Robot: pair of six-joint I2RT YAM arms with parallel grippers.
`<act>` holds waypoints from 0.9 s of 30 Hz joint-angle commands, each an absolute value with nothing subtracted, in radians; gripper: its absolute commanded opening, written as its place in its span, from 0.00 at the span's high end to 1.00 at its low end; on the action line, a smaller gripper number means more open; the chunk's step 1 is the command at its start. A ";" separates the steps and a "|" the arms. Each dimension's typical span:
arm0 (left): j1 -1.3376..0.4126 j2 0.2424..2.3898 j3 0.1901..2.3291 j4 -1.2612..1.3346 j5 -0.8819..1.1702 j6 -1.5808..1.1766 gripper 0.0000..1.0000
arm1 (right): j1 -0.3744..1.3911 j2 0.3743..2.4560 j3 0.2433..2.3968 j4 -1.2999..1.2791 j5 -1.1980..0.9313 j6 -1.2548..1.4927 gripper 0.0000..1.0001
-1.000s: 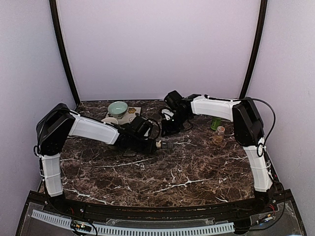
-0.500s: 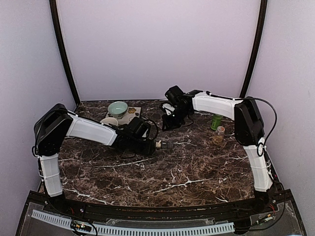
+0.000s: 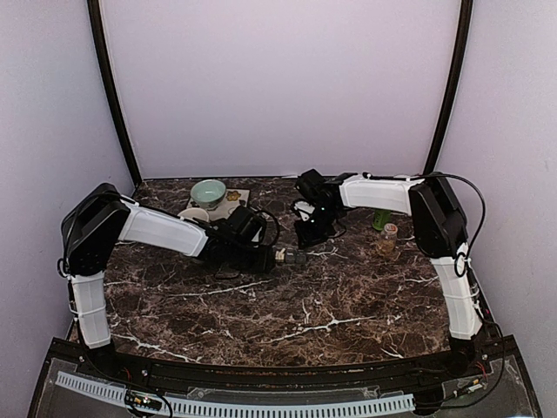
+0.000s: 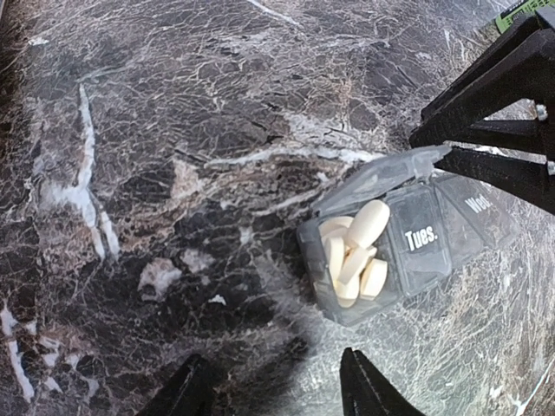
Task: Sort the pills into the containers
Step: Pick up the pill container from the center of the board.
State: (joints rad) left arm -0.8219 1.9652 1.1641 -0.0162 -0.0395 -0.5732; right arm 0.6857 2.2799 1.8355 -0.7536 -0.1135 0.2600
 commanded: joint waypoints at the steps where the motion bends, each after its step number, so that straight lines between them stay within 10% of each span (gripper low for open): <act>1: -0.818 2.003 1.173 -0.075 -0.016 -0.586 0.46 | 0.681 2.252 1.806 -0.735 -0.108 0.258 0.77; 27: -0.809 2.000 1.164 -0.108 -0.093 -0.613 0.46 | 0.718 2.149 1.696 -0.683 -0.177 0.326 0.77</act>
